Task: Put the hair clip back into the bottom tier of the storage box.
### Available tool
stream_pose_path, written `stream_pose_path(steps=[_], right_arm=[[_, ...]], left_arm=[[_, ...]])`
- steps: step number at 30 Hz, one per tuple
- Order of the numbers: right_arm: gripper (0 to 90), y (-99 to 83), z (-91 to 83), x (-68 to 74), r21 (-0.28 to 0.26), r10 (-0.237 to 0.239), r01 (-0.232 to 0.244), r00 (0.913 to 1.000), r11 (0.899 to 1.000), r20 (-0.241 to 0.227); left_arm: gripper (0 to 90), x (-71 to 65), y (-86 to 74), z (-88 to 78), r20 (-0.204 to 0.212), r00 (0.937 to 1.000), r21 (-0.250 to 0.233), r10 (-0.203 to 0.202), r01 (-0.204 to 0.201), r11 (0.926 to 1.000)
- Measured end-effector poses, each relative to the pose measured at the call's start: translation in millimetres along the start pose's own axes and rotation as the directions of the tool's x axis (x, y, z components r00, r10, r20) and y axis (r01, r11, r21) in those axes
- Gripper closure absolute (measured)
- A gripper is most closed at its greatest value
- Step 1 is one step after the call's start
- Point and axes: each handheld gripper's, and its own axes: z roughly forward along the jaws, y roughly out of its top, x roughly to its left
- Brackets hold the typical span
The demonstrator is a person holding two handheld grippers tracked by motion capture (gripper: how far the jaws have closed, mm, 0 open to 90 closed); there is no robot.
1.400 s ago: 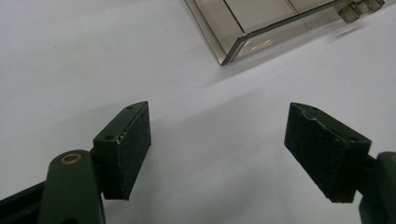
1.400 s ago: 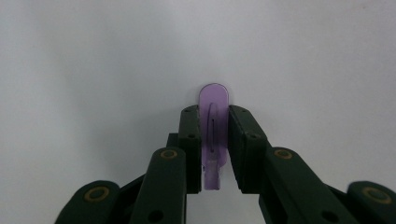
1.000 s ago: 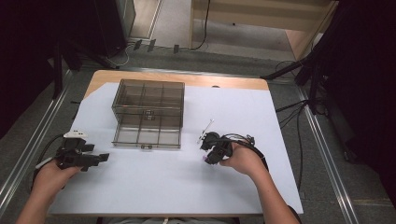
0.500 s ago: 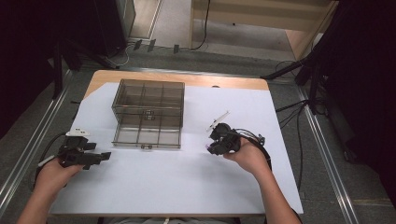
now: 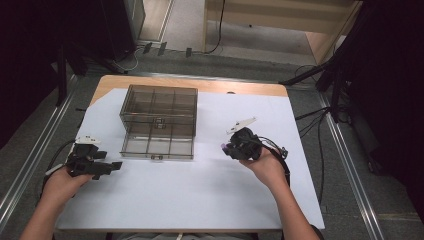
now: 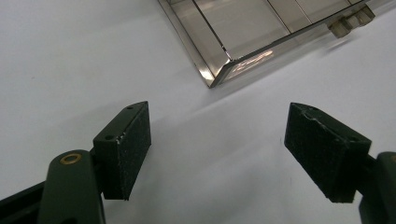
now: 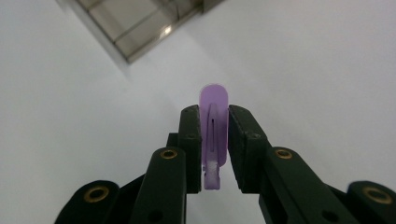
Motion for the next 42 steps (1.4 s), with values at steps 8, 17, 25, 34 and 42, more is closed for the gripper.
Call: stream_pose_path(steps=[8,17,25,34,42], right_arm=[[77.3,-0.1,-0.9,-6.4,-0.098,0.087,-0.089,0.9959,0.991,-0.024],[77.3,3.4,0.8,-4.5,-0.152,0.108,-0.111,0.9937,0.982,-0.031],[77.2,6.4,2.2,-1.4,-0.175,0.119,-0.126,0.9918,0.977,-0.045],[77.3,8.4,1.5,-2.0,-0.204,0.135,-0.144,0.9892,0.968,-0.057],[77.3,11.4,4.5,-1.0,-0.206,0.131,-0.142,0.9893,0.968,-0.063]], left_arm=[[23.5,-0.1,0.0,0.3,-0.001,1.0000,0.000,0.001,-0.001,1.0000],[23.6,0.0,0.0,0.1,-0.001,1.0000,0.000,0.002,-0.002,1.0000],[23.6,-0.5,-0.6,-0.1,-0.005,1.0000,-0.006,-0.003,0.003,1.0000],[23.6,0.2,-2.0,-1.6,-0.006,1.0000,0.000,-0.003,0.003,1.0000],[23.5,0.8,-5.5,-4.4,-0.009,0.9998,-0.003,-0.017,0.017,0.9999]])
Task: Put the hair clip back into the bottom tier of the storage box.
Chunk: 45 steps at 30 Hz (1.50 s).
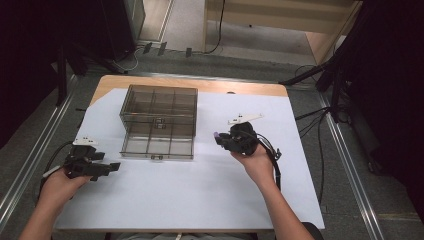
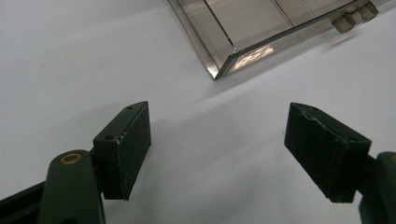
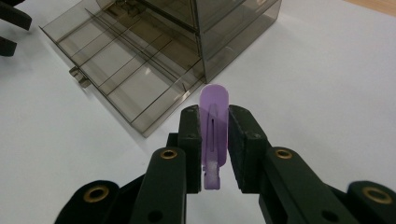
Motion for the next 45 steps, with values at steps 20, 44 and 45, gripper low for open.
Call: stream_pose_path(steps=[20,44,45], right_arm=[[77.3,8.9,15.8,8.4,0.021,-0.022,0.023,0.9990,1.000,-0.038],[77.2,15.8,33.5,19.1,0.035,-0.040,0.042,0.9976,0.999,-0.056],[77.2,16.0,34.4,19.6,0.037,-0.039,0.041,0.9975,0.998,-0.058]], left_arm=[[23.6,0.1,-10.0,-11.2,-0.025,0.9997,-0.042,-0.006,0.005,0.9991],[23.5,0.0,-13.1,-15.7,-0.037,0.9993,-0.059,-0.007,0.004,0.9982],[23.5,-0.4,-13.3,-15.3,-0.041,0.9991,-0.062,-0.008,0.005,0.9981]])
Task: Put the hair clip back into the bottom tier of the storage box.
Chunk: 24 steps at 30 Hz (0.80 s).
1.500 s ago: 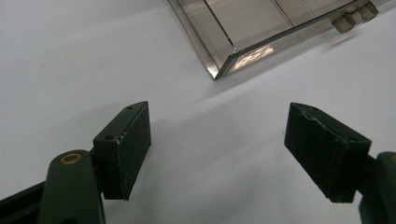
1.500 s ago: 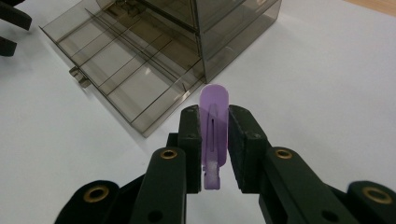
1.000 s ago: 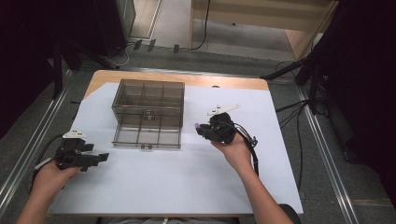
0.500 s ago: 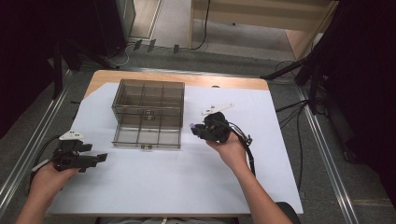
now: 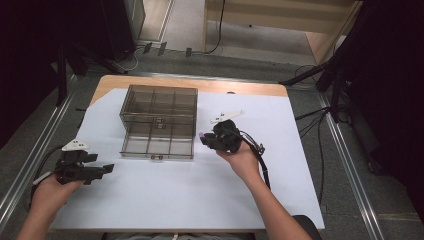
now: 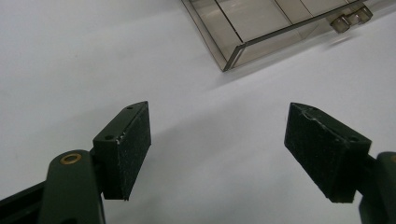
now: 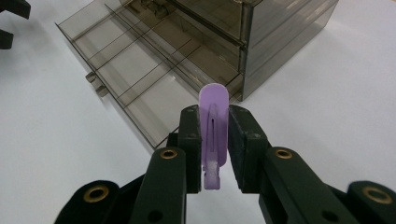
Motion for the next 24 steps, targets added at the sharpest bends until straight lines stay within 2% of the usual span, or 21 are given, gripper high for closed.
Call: stream_pose_path(steps=[13,19,24], right_arm=[[77.3,4.8,13.1,8.8,0.012,-0.015,0.015,0.9998,1.000,-0.015],[77.2,7.1,17.2,9.6,0.020,-0.020,0.020,0.9995,1.000,-0.026],[77.3,10.8,22.7,13.1,0.025,-0.026,0.027,0.9990,0.999,-0.035]], left_arm=[[23.5,0.4,-1.3,-0.4,0.005,1.0000,0.012,0.002,-0.002,0.9999],[23.5,-0.1,-1.4,-0.9,-0.001,1.0000,-0.004,-0.005,0.005,1.0000],[23.4,-0.5,-1.4,-0.7,0.002,1.0000,0.004,0.006,-0.006,1.0000]])
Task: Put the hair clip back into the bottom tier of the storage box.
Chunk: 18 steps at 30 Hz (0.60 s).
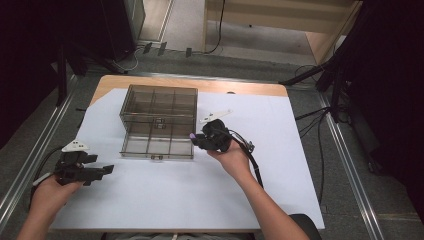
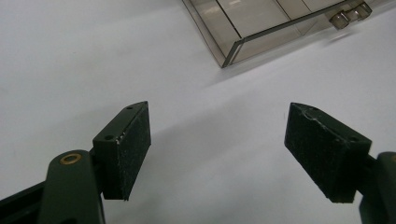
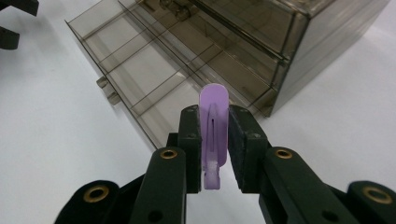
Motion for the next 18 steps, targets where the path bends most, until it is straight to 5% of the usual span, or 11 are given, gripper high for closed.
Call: stream_pose_path(steps=[18], right_arm=[[77.3,8.1,11.3,8.2,0.026,-0.025,0.025,0.9994,0.999,-0.023]], left_arm=[[23.4,-1.5,0.2,1.6,0.000,1.0000,0.006,0.003,-0.003,1.0000]])
